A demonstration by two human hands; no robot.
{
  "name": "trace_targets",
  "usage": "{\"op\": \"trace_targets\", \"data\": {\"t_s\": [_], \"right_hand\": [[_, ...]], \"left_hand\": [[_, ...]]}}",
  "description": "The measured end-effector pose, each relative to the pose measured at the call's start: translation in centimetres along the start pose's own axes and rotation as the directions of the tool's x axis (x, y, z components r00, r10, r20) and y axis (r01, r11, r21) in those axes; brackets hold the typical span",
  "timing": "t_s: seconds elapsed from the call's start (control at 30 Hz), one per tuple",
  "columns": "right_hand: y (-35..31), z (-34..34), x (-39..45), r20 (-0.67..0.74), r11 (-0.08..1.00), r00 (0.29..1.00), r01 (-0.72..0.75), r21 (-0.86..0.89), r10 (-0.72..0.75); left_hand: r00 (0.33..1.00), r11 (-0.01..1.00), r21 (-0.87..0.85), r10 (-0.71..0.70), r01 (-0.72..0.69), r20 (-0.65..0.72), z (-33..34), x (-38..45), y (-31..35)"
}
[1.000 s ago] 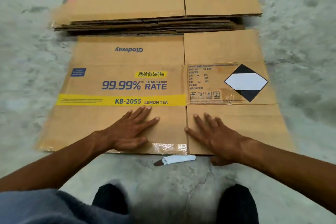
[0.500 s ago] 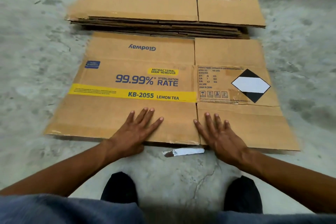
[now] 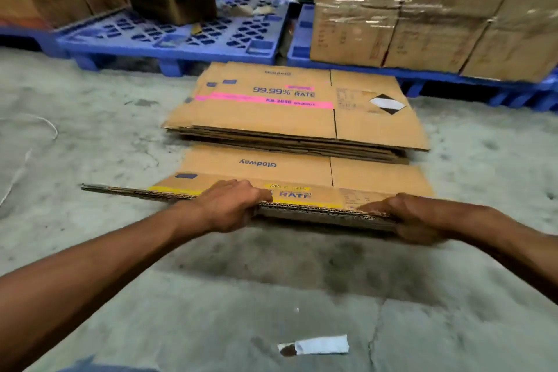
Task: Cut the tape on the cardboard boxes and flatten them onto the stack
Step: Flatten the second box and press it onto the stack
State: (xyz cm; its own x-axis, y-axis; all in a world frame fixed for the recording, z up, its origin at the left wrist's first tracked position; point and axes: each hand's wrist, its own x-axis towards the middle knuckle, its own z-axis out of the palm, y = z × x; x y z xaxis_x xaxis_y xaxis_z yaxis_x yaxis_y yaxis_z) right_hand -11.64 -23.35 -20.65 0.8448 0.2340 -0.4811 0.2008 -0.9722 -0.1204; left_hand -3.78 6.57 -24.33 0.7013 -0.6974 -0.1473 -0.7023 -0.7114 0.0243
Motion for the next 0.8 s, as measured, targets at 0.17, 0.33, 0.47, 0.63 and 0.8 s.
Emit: {"op": "trace_targets", "data": {"t_s": [0.17,0.33,0.47,0.63,0.8], "right_hand": [[-0.5,-10.5,-2.6,-0.143,0.997,0.988,-0.051,0.059,0.059],[-2.2,-20.3,-6.2,-0.301,0.987,0.941,-0.162,0.01,0.158],[-2.4,-26.2,-8.1,-0.401,0.977,0.891,-0.204,0.063,0.212],[-2.1,-31.9,-8.5,-0.507,0.968,0.826,-0.229,0.099,0.247],[-0.1,-33.5,-5.5,-0.654,0.982,0.735,-0.165,0.087,0.181]], "left_hand": [[0.999,0.989,-0.14,0.037,-0.037,0.002,-11.6,2.4,-2.1],[0.999,0.981,-0.192,-0.029,0.035,0.034,-21.3,4.1,-4.0],[0.991,0.97,-0.207,-0.13,0.13,0.012,-28.0,4.8,-4.1],[0.978,0.953,-0.246,-0.2,0.178,-0.065,-33.6,5.4,-4.4],[0.953,0.96,-0.231,-0.212,0.16,-0.219,-34.6,7.4,-5.1]]}}
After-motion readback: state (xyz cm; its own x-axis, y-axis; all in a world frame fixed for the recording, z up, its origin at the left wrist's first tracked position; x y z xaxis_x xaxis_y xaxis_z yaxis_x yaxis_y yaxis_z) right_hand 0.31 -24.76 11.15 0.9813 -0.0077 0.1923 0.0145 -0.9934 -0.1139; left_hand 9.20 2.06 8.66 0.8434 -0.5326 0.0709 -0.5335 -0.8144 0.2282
